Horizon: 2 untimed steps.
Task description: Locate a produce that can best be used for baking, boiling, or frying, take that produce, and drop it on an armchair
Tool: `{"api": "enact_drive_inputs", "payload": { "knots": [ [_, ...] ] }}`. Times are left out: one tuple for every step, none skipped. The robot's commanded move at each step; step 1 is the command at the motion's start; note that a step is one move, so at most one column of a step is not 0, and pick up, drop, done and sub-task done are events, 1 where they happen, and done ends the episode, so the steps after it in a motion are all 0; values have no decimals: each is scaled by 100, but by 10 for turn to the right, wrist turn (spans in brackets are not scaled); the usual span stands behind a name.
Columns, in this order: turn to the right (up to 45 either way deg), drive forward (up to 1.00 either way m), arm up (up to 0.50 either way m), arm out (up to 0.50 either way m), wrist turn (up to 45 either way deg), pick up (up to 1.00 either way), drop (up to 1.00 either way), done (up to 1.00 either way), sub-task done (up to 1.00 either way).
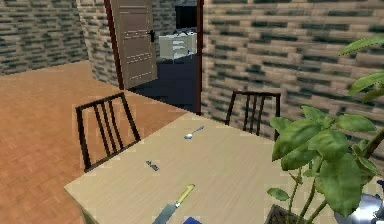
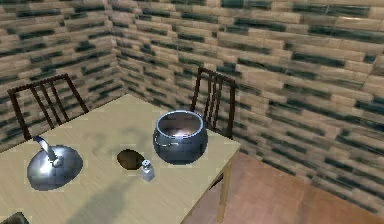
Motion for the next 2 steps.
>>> {"api": "enact_drive_inputs", "payload": {
  "knots": [
    [-150, 0, 0, 0, 0, 0, 0, 0, 0],
    [0, 0, 50, 0, 0, 0, 0, 0, 0]
  ]
}}
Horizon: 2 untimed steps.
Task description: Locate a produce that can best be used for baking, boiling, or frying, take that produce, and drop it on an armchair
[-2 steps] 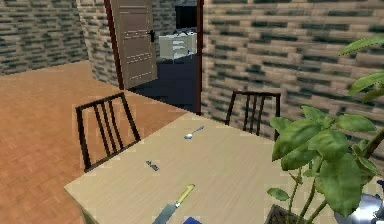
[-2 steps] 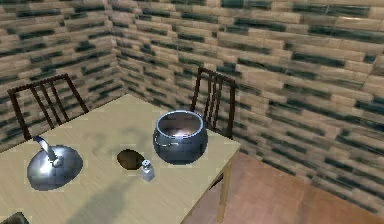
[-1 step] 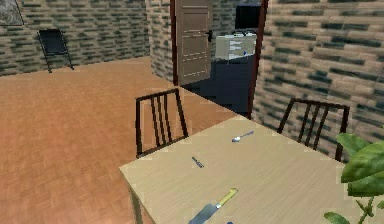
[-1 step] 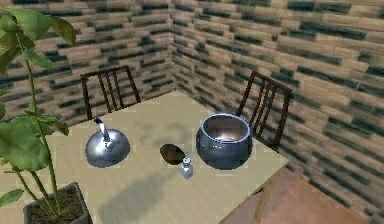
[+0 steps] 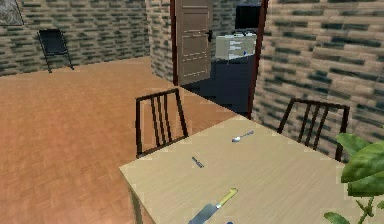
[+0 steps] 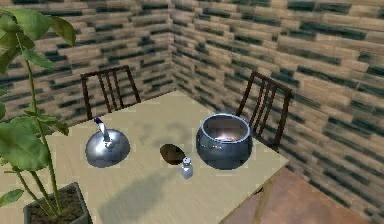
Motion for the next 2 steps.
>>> {"api": "enact_drive_inputs", "payload": {
  "knots": [
    [0, 0, 36, 0, 0, 0, 0, 0, 0],
    [0, 0, 0, 30, 0, 0, 0, 0, 0]
  ]
}}
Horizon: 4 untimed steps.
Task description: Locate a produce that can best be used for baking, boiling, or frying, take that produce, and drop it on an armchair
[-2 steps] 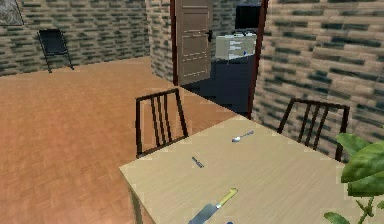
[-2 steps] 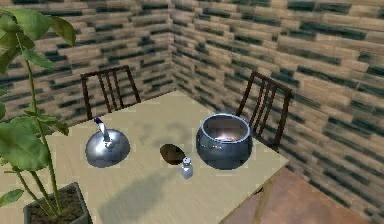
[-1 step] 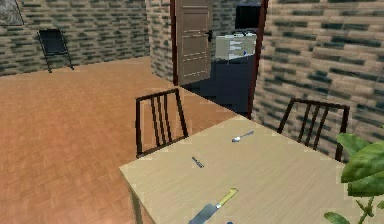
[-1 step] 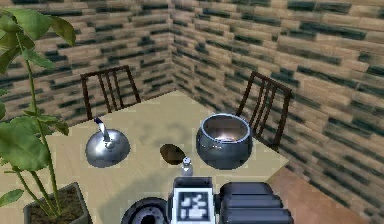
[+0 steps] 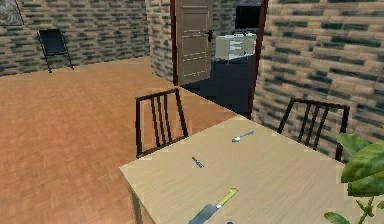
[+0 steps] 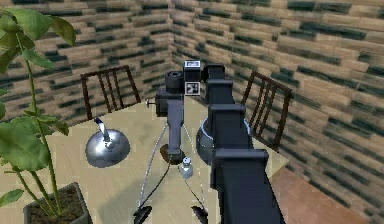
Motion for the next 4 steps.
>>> {"api": "enact_drive_inputs", "payload": {
  "knots": [
    [0, 0, 0, 0, 450, 0, 0, 0, 0],
    [0, 0, 0, 0, 450, 0, 0, 0, 0],
    [0, 0, 0, 0, 450, 0, 0, 0, 0],
    [0, 0, 0, 0, 300, 0, 0, 0, 0]
  ]
}}
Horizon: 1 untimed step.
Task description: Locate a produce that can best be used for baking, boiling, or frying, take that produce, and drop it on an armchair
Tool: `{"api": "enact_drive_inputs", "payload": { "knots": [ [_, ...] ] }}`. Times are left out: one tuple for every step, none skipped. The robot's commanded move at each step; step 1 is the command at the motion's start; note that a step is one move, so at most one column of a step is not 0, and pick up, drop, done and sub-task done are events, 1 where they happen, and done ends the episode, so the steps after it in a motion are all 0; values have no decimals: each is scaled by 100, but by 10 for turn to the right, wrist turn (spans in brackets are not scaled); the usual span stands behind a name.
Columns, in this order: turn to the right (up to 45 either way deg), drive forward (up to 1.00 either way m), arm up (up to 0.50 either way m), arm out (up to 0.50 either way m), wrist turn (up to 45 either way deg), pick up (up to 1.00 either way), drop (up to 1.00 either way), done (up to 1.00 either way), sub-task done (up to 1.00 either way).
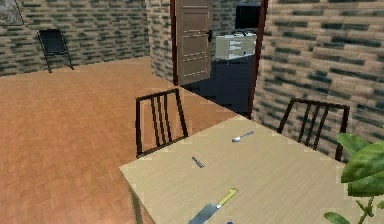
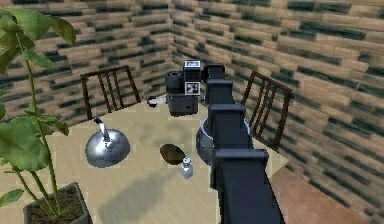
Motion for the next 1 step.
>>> {"api": "enact_drive_inputs", "payload": {
  "knots": [
    [0, 0, -30, 0, 0, 0, 0, 0, 0]
  ]
}}
